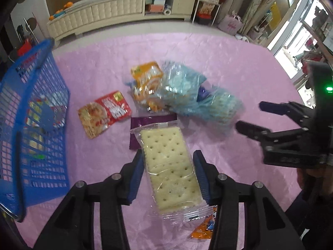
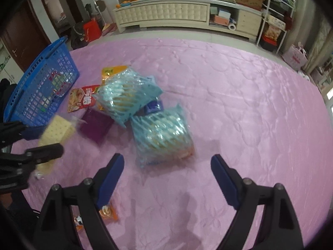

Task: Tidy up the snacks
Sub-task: 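Grasp the plain cracker pack with the left tool while the right tool grasps a light-blue pack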

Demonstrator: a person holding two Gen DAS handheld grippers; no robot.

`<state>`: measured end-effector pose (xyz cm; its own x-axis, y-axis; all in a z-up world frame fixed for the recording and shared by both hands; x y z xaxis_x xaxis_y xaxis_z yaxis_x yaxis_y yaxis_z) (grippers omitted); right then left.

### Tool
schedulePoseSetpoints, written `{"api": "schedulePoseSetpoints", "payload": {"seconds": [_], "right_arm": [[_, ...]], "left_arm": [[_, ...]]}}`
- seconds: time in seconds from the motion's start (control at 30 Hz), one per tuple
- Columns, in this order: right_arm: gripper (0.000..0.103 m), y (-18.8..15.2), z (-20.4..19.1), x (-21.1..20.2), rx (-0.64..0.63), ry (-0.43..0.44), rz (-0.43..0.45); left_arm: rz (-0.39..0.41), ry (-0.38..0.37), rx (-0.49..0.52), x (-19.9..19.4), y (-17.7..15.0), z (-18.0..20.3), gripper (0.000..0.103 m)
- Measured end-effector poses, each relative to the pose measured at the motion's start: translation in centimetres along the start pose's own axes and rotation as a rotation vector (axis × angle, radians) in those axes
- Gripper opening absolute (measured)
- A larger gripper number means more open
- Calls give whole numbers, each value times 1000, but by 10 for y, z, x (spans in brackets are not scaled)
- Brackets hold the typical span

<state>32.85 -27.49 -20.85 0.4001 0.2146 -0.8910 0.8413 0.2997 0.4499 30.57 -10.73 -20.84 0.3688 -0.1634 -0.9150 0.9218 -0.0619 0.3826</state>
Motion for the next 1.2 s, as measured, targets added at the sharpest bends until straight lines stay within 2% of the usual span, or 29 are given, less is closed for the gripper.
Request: {"api": "schedulePoseSetpoints", "payload": {"seconds": [0.1, 0.23, 0.47, 0.53, 0.57, 0.7, 0.97, 1.03, 1.2], "right_arm": [[88, 4, -5, 9, -21, 10, -20], [88, 10, -7, 23, -80, -21, -43], [88, 12, 1, 49, -106, -32, -95], [83, 13, 2, 50, -111, -34, -81], [75, 13, 1, 50, -99, -16, -81], [70, 10, -3, 44, -80, -37, -68], [67, 1, -23, 4, -33, -26, -34], [67, 2, -29, -9, -31, -24, -22], [67, 12, -58, -47, -51, -27, 32]], "left_arm": [[13, -5, -1, -5, 5, -4, 45], [15, 8, 10, -4, 10, -6, 44], [-1, 3, 19, 15, 13, -7, 44], [-7, -7, 11, 16, 11, -9, 44], [-6, -11, 11, 16, 10, -10, 44], [0, -23, 21, 12, 7, -11, 44], [61, -63, 11, -30, 2, -12, 44], [87, -98, -7, -50, 4, -13, 44], [179, -99, 7, -103, 6, -22, 44]]}}
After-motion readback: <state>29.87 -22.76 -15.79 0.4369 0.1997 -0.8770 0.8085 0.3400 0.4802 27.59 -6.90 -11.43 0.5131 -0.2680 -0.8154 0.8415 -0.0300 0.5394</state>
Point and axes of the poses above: each gripper's, at about its wrist camera, not at the fingertips, and x roughly the way its jaws point, z to its right, y to its top, the point moved 9 cm from there along x, roughly the way its jaws point, and after that the axes turned 1 degree about -z, right-handed, at the moved point
